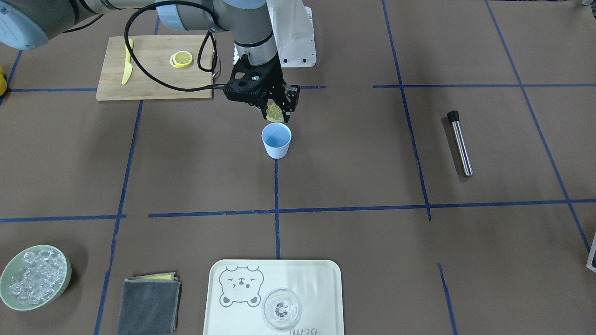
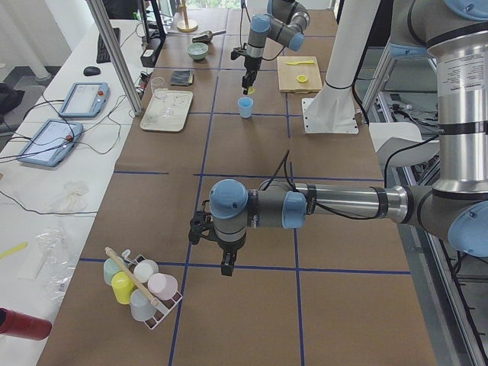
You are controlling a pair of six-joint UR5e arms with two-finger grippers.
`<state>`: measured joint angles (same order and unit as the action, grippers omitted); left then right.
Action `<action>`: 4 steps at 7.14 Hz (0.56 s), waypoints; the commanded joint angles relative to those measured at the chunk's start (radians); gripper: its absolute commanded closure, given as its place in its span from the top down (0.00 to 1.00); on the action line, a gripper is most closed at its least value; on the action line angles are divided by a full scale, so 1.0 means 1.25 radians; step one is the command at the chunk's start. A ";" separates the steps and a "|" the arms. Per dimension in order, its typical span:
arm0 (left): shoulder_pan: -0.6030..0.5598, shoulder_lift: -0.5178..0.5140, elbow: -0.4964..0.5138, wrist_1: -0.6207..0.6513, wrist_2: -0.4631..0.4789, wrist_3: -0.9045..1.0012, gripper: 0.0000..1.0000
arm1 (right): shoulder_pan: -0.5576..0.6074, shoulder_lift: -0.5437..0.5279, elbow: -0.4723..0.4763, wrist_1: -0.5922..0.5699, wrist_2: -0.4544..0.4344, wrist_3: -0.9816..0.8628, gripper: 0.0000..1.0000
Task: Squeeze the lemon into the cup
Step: 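Carry the lemon slice over the blue cup with the right gripper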
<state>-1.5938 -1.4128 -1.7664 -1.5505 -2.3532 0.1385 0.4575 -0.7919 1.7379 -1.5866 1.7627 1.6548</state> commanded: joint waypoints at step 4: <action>0.000 0.000 -0.002 0.001 0.000 0.000 1.00 | 0.001 0.008 -0.067 0.015 0.004 -0.011 0.59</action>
<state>-1.5941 -1.4128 -1.7686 -1.5493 -2.3531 0.1381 0.4599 -0.7799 1.6682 -1.5786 1.7659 1.6436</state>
